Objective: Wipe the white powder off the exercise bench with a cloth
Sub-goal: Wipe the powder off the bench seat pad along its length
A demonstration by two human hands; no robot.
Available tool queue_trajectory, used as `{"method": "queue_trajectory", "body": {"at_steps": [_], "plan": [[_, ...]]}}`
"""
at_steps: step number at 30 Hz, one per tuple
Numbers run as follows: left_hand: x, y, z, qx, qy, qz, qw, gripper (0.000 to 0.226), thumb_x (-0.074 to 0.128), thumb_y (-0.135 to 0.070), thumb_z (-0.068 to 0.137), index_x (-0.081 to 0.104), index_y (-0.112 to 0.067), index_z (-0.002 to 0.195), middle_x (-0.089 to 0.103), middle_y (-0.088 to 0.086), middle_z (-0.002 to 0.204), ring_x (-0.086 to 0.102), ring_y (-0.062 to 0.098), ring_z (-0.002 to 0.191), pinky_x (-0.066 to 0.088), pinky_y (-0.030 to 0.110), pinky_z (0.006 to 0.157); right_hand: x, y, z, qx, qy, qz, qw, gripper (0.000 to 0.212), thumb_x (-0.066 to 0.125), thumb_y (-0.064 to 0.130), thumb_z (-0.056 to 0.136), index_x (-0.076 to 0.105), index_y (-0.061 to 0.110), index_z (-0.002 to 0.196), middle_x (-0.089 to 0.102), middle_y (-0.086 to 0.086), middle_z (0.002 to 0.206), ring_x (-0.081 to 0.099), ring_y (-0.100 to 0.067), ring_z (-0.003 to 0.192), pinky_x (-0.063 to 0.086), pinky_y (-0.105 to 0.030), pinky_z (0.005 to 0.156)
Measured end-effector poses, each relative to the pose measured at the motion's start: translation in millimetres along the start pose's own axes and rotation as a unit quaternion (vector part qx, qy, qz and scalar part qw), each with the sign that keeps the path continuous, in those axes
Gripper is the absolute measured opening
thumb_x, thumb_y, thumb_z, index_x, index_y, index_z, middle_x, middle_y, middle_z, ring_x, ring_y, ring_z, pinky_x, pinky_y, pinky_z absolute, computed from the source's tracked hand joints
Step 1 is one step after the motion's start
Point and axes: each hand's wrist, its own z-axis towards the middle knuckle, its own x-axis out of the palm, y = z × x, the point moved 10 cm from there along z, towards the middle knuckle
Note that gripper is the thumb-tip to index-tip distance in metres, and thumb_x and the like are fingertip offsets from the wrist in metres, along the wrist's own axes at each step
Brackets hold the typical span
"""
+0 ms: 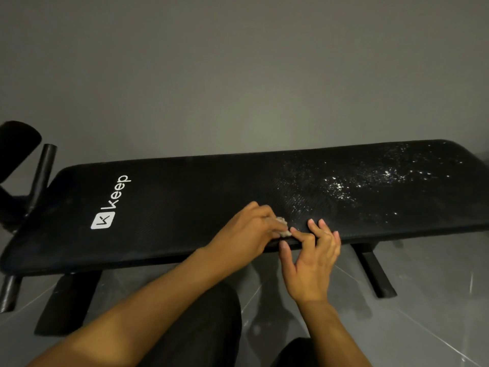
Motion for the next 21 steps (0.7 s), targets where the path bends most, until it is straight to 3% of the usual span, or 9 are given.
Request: {"method": "queue_trajectory", "body": {"at_steps": [6, 12, 16, 18, 21], "plan": [[-5, 43, 51, -0.123, -0.077, 0.012, 0.989, 0.023, 0.063, -0.018, 0.098, 0.074, -0.016, 0.119, 0.067, 0.004, 0.11, 0.053, 0.018, 0.096, 0.052, 0.04, 0.086, -2, 1, 1, 0.004, -0.004, -0.005, 1.0, 0.043, 0.051, 0.048, 0.094, 0.066, 0.011, 0.111, 0.052, -0.016, 0.127, 0.039, -0.035, 0.139, 0.007, -0.047, 0.125], [8, 6, 31, 0.004, -0.024, -0.008, 1.0, 0.023, 0.069, -0.017, 0.094, 0.075, -0.018, 0.116, 0.071, -0.002, 0.111, 0.054, 0.015, 0.095, 0.051, 0.031, 0.083, 0, 0, 0, 0.001, -0.001, -0.01, 1.0, 0.044, 0.051, 0.049, 0.094, 0.066, 0.011, 0.111, 0.052, -0.016, 0.128, 0.039, -0.035, 0.139, 0.008, -0.048, 0.124], [-7, 46, 68, -0.08, -0.066, 0.057, 0.993, 0.024, 0.067, -0.02, 0.095, 0.075, -0.021, 0.118, 0.072, 0.0, 0.114, 0.053, 0.02, 0.101, 0.05, 0.041, 0.089, -2, 2, 1, -0.002, -0.009, -0.011, 1.0, 0.043, 0.051, 0.048, 0.094, 0.067, 0.011, 0.11, 0.052, -0.015, 0.126, 0.04, -0.035, 0.138, 0.009, -0.047, 0.124], [-13, 67, 79, -0.13, -0.097, 0.034, 0.986, 0.022, 0.069, -0.015, 0.093, 0.076, -0.017, 0.114, 0.072, 0.005, 0.112, 0.055, 0.023, 0.097, 0.05, 0.045, 0.088, -2, 2, 0, -0.008, -0.012, -0.012, 1.0, 0.042, 0.05, 0.048, 0.095, 0.066, 0.012, 0.11, 0.052, -0.015, 0.127, 0.04, -0.035, 0.138, 0.009, -0.047, 0.124], [4, 45, 78, -0.084, -0.051, 0.01, 0.995, 0.02, 0.069, -0.016, 0.093, 0.078, -0.021, 0.11, 0.073, 0.003, 0.112, 0.058, 0.023, 0.09, 0.049, 0.037, 0.087, -2, 1, 0, -0.011, -0.019, -0.005, 1.0, 0.046, 0.043, 0.054, 0.099, 0.065, 0.014, 0.11, 0.051, -0.013, 0.127, 0.039, -0.034, 0.138, 0.009, -0.047, 0.124]]}}
